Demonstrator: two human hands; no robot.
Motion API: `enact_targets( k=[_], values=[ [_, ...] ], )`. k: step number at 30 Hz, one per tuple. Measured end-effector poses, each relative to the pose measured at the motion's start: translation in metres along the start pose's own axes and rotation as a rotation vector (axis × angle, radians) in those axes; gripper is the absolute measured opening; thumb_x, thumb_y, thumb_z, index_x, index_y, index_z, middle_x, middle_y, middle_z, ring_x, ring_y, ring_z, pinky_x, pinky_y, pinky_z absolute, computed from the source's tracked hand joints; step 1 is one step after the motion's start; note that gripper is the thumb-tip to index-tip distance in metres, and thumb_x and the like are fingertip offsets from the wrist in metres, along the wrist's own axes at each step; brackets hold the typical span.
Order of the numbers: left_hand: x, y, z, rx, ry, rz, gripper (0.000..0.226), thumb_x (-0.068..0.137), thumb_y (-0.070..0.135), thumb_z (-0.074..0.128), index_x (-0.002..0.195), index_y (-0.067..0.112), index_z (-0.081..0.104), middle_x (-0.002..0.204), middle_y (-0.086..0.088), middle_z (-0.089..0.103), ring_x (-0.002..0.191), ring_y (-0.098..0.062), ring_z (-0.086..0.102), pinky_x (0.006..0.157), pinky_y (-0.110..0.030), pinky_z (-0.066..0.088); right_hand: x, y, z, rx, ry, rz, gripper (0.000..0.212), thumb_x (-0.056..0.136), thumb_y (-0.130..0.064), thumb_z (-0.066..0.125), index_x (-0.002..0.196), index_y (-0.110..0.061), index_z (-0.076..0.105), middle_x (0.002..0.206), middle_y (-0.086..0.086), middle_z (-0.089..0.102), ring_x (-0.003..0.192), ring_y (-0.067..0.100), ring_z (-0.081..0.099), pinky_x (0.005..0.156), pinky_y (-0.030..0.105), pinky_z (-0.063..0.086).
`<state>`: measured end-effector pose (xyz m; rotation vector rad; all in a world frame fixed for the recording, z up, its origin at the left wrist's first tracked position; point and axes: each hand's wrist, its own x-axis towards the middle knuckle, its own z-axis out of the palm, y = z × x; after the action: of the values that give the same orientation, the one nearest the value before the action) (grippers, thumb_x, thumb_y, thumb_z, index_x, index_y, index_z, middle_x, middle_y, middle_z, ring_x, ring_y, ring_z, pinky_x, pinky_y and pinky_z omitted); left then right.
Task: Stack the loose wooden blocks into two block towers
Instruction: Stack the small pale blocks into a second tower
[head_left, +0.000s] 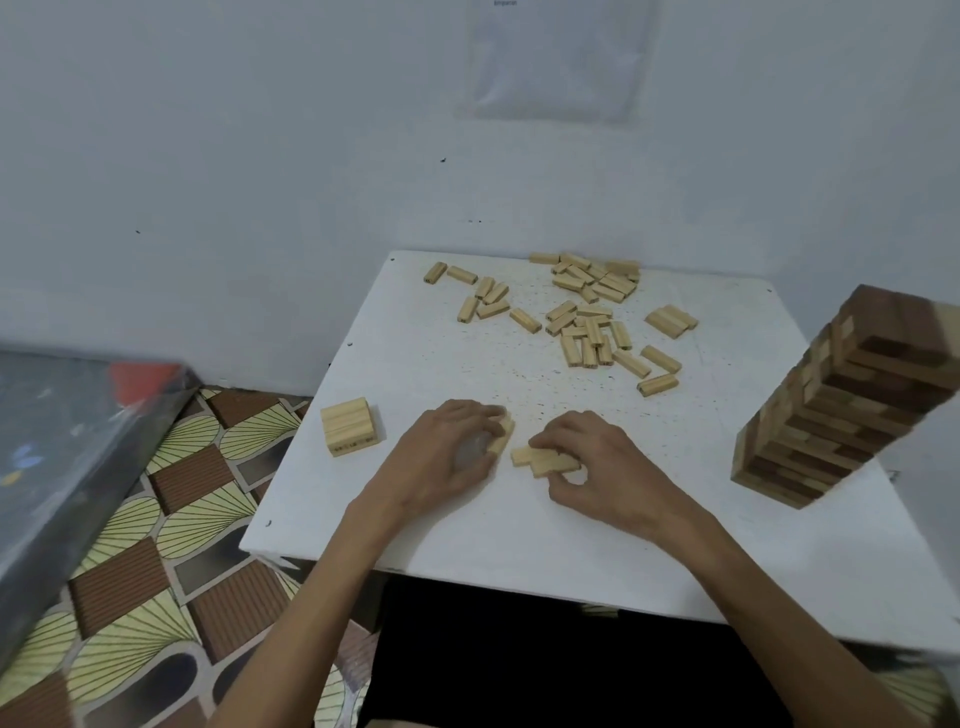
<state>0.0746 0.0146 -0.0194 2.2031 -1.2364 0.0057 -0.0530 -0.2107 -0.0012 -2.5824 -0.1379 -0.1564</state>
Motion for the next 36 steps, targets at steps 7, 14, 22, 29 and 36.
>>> enact_targets(
  k=[7,14,22,29,36],
  values=[
    [0.001,0.003,0.003,0.010,-0.024,0.020,0.035,0.094,0.046,0.058,0.125,0.036,0.072,0.126,0.019,0.065,0.119,-0.009,0.054,0.096,-0.041,0.045,-0.006,0.006,0.004,0.083,0.113,0.035,0.054,0.091,-0.028,0.076,0.141,-0.028,0.057,0.138,-0.013,0.046,0.128,0.005,0.041,0.108,0.023,0.040],
    [0.000,0.006,-0.005,0.052,-0.126,0.025,0.045,0.085,0.050,0.061,0.127,0.034,0.070,0.121,0.017,0.063,0.116,-0.006,0.051,0.097,-0.033,0.038,-0.017,0.000,0.014,0.065,0.161,0.139,0.067,0.085,-0.049,0.072,0.144,-0.026,0.050,0.127,-0.014,0.050,0.125,0.008,0.040,0.108,0.031,0.040],
    [0.002,0.009,0.000,-0.012,-0.075,-0.023,0.047,0.083,0.065,0.066,0.119,0.035,0.074,0.115,0.020,0.066,0.112,-0.003,0.053,0.098,-0.036,0.040,-0.013,0.002,0.020,0.088,0.172,0.137,0.073,0.079,-0.058,0.082,0.140,-0.026,0.058,0.132,-0.015,0.052,0.130,0.004,0.039,0.108,0.016,0.028],
    [0.001,0.013,0.003,-0.071,-0.041,-0.036,0.040,0.084,0.061,0.068,0.113,0.034,0.077,0.109,0.021,0.069,0.108,-0.004,0.057,0.097,-0.040,0.043,-0.011,0.004,0.023,0.134,0.182,0.108,0.059,0.085,-0.044,0.082,0.137,-0.022,0.064,0.130,-0.013,0.059,0.125,0.003,0.045,0.104,0.004,0.026],
    [0.004,0.016,0.006,-0.076,0.033,-0.035,0.042,0.081,0.056,0.077,0.116,0.034,0.074,0.114,0.019,0.064,0.111,-0.007,0.054,0.093,-0.038,0.045,-0.008,0.005,0.018,0.182,0.168,0.072,0.055,0.085,-0.040,0.084,0.134,-0.022,0.067,0.128,-0.014,0.064,0.124,0.003,0.050,0.106,0.021,0.041]
  ],
)
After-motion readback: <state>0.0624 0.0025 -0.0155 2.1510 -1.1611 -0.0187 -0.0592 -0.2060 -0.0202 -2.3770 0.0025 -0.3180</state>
